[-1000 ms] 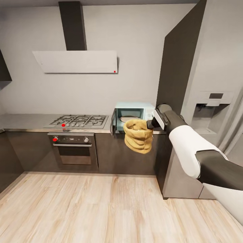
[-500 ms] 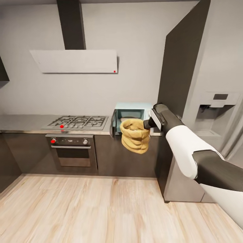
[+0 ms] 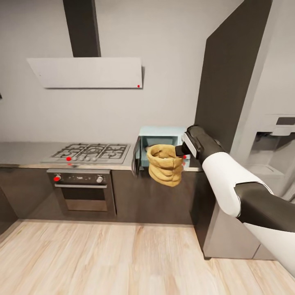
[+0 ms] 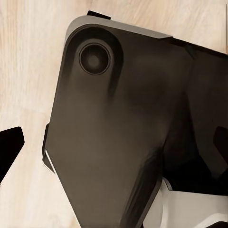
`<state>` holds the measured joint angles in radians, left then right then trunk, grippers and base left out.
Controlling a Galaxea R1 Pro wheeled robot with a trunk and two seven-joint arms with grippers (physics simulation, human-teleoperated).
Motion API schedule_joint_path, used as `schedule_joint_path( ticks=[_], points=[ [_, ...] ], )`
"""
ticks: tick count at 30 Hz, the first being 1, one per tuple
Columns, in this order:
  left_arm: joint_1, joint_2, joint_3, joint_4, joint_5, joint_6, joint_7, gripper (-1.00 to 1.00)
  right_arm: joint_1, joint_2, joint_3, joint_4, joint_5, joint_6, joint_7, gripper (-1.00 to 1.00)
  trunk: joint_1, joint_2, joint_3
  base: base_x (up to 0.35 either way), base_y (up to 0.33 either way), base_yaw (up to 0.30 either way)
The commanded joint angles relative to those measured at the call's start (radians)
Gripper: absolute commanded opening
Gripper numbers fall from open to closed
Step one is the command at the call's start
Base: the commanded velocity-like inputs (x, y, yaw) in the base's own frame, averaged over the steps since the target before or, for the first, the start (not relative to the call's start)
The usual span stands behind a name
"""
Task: In the kitchen, take the popcorn bag from the countertop, put it into the microwave, and heat it until the popcorn is cooked so the cooked popcorn ends up inside the bag.
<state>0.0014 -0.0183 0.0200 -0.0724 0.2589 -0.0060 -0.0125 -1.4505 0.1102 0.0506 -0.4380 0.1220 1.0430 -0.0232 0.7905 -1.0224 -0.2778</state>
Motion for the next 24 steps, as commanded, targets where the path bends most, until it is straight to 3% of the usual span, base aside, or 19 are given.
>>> schedule_joint_path(
  ticks=[1,24],
  points=[
    [0.0,0.0,0.002,-0.001,0.005,-0.001,-0.001,1.0,-0.001,0.0,0.003,-0.001,0.001,0.004,-0.001,-1.0,0.001,-0.001,-0.001,0.321,0.0,0.0],
    [0.0,0.0,0.003,-0.001,0.005,-0.003,-0.001,1.0,-0.001,-0.001,0.005,-0.003,0.001,0.004,0.001,-1.0,0.001,-0.001,-0.001,0.321,0.0,0.0]
  ],
)
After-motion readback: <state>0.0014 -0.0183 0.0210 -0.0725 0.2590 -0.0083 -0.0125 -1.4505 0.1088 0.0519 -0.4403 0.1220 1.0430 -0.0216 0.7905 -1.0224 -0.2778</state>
